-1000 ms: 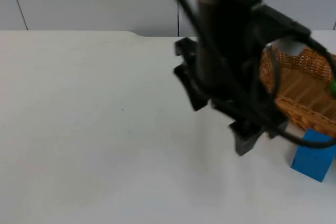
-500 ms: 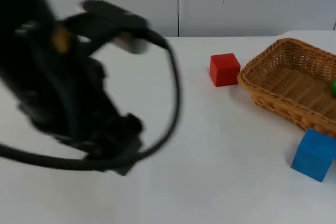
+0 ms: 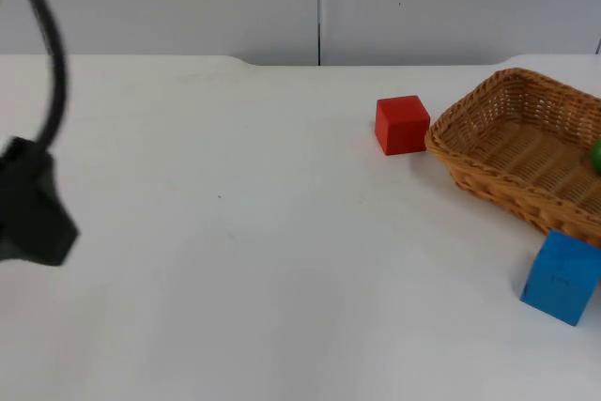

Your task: Place all geometric objects except the red cube into the basket.

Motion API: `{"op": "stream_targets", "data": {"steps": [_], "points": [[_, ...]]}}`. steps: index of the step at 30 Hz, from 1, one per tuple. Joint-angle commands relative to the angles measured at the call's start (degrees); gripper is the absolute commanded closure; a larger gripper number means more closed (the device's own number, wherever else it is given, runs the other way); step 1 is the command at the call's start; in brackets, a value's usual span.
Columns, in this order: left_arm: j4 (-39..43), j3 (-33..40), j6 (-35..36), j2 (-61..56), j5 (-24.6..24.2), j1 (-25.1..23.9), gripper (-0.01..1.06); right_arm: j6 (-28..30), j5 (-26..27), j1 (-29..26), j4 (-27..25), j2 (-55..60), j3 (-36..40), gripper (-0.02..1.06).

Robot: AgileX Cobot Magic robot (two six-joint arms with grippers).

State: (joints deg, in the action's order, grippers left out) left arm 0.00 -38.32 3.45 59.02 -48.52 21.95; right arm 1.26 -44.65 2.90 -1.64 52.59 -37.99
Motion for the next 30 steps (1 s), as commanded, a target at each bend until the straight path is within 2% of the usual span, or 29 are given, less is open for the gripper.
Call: {"op": "stream_targets", "data": {"steps": [1,4,5,8,16,20,25,30], "points": [[0.00,0.80,0.44,-1.88,-1.10,-1.49,0.00,1.52,-1.66,-0.35,-2.36,-0.22,-0.18,-0.01],[2.20,2.87,0.44,-4.15,-1.10,-4.95,0.00,1.12,-3.91,-0.35,-4.16,-0.22,-0.18,-0.01],[2.17,4.02,1.48,-4.69,-0.70,-6.56,0.00,-0.73,-5.41,-0.35,-5.70,-0.22,-0.08,-0.01],[1.51,4.59,2.10,-4.68,-0.25,-7.40,0.00,-2.26,-6.78,-0.35,-7.85,-0.22,0.63,-0.01],[1.14,4.84,2.10,-4.68,0.86,-7.40,0.00,-9.38,-4.05,-0.35,-6.93,-0.22,6.37,-0.01],[1.14,4.84,2.10,-4.68,0.86,-7.40,0.00,-12.19,-2.77,-0.35,-6.37,-0.22,6.78,-0.01],[1.15,4.84,2.10,-4.68,0.76,-7.40,0.00,-13.70,-3.60,-0.35,-6.12,1.09,6.78,0.00],[1.41,4.84,2.10,-4.68,0.65,-7.40,0.00,-14.55,-3.51,-0.35,-5.98,10.40,6.78,0.02]]}}
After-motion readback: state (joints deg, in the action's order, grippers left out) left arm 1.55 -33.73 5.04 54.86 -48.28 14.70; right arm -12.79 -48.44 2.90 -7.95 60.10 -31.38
